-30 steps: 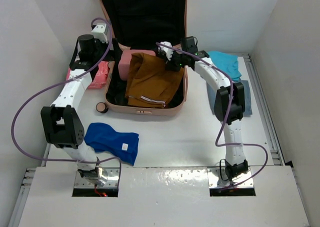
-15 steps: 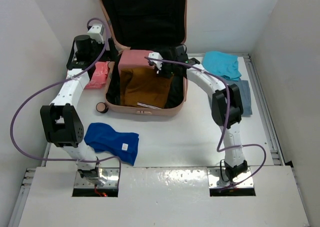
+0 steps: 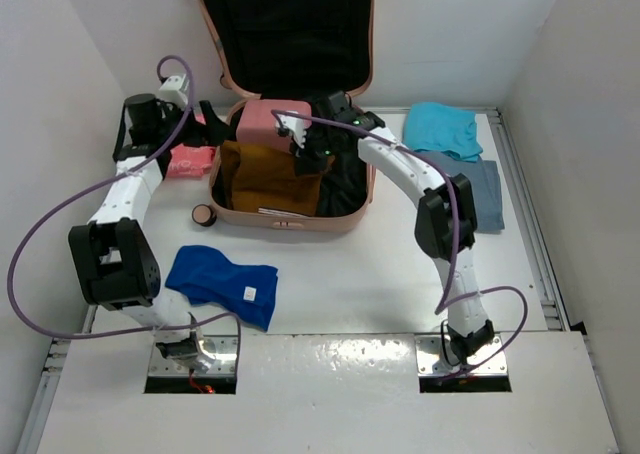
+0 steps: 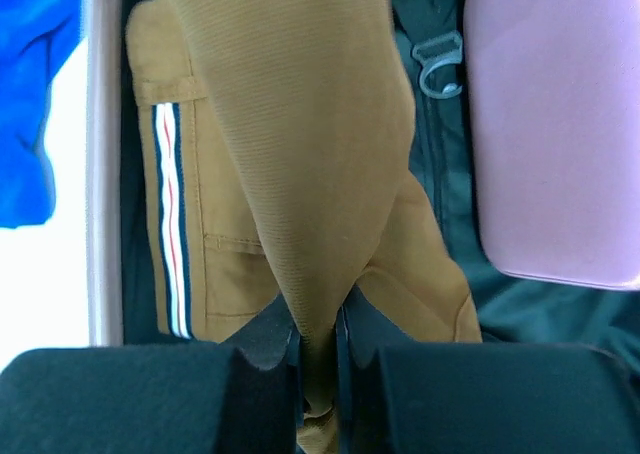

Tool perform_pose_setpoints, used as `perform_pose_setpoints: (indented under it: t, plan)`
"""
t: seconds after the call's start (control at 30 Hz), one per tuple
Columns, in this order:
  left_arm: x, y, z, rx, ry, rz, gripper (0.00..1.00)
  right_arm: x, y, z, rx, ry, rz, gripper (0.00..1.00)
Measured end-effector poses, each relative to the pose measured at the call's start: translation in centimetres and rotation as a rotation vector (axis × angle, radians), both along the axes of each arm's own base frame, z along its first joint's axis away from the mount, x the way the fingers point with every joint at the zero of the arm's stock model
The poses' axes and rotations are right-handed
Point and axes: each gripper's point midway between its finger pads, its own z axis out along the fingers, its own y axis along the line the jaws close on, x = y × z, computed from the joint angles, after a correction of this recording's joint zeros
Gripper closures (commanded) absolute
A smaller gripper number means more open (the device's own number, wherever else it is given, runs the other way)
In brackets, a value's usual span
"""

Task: Pack the luggage

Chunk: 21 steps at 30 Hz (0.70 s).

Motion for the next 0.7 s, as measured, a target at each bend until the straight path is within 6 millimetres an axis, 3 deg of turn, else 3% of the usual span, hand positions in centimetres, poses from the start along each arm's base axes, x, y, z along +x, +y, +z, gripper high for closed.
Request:
perform_pose_setpoints:
  t: [0.17,0.3,0.4,0.57,0.7]
  plan:
    - [-2.1,-1.5,1.5,-0.090,-0.022,-0.183,0.14,-0.1,1.0,-3.4,-0.028,0.087,-0.031,0.77]
    - [-3.4,-2.8,2.2,-0.137,-0.023,-0.280,0.15,-2.0,2.1,-4.2,-0.014,0.151,-0.010,0.58]
    - [-3.8,-3.3,2.9,-0.157,-0.020,-0.313,0.21,-3.7,3.0,-4.2,0.004,0.208,0.022,0.52]
    - [-3.8,-4.8,4.1,-0.115,-0.029,-0.370,0.48,-4.9,3.5,-4.1,0.018,0.267,0.028,0.49]
    - [-5.3,-7.3,1.2,-0.053,0.036,-0.440,0.62,-4.8,3.5,-4.2,0.017,0.289,-0.007,0.52]
